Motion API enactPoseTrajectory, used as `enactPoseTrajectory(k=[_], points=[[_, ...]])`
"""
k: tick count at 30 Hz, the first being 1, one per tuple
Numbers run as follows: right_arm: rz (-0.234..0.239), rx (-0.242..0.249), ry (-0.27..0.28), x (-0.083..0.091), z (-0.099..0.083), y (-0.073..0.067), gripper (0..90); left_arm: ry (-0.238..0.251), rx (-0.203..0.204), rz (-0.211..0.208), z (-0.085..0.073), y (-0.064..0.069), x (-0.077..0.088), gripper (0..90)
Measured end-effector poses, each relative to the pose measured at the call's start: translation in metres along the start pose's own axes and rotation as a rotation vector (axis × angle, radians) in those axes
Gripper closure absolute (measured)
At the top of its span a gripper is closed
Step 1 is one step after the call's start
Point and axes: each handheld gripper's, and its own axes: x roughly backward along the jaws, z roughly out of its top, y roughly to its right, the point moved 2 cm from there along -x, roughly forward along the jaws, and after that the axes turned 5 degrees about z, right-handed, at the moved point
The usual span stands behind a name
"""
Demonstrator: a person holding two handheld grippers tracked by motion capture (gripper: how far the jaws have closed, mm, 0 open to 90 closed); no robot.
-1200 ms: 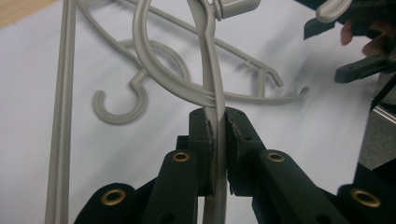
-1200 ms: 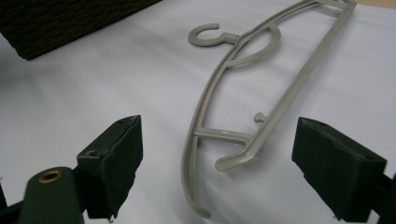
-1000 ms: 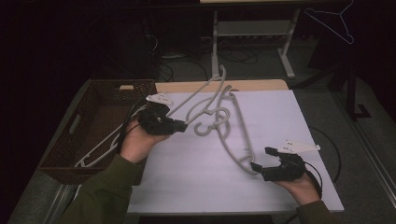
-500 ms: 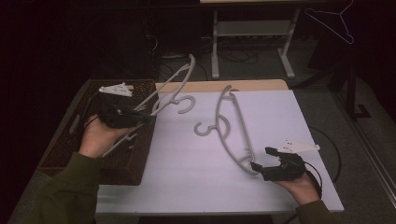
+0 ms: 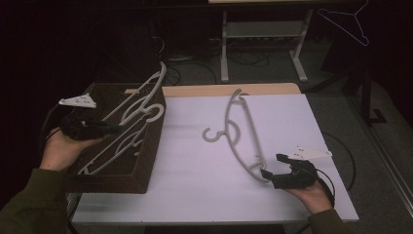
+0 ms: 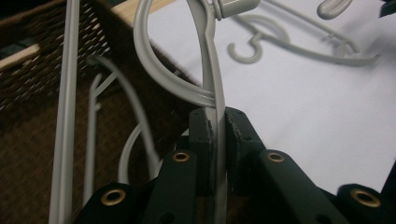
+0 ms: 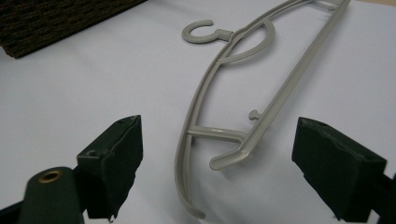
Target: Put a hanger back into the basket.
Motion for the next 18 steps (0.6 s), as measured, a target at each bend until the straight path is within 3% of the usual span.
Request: enactPoseTrajectory(k=[4, 10, 18], points=[[-0.003, 0.000, -0.004, 0.000, 0.000, 0.000, 15.8, -0.010, 0.039, -0.006, -0.017, -0.013, 0.003, 82.0], [-0.005, 0.002, -0.006, -0.002, -0.001, 0.001, 15.8, -0.041, 0.059, -0.015, -0.037, -0.024, 0.005, 82.0], [-0.009, 0.000, -0.011, -0.003, -0.001, 0.001, 15.8, -0.093, 0.048, -0.042, -0.052, -0.029, 0.004, 82.0]])
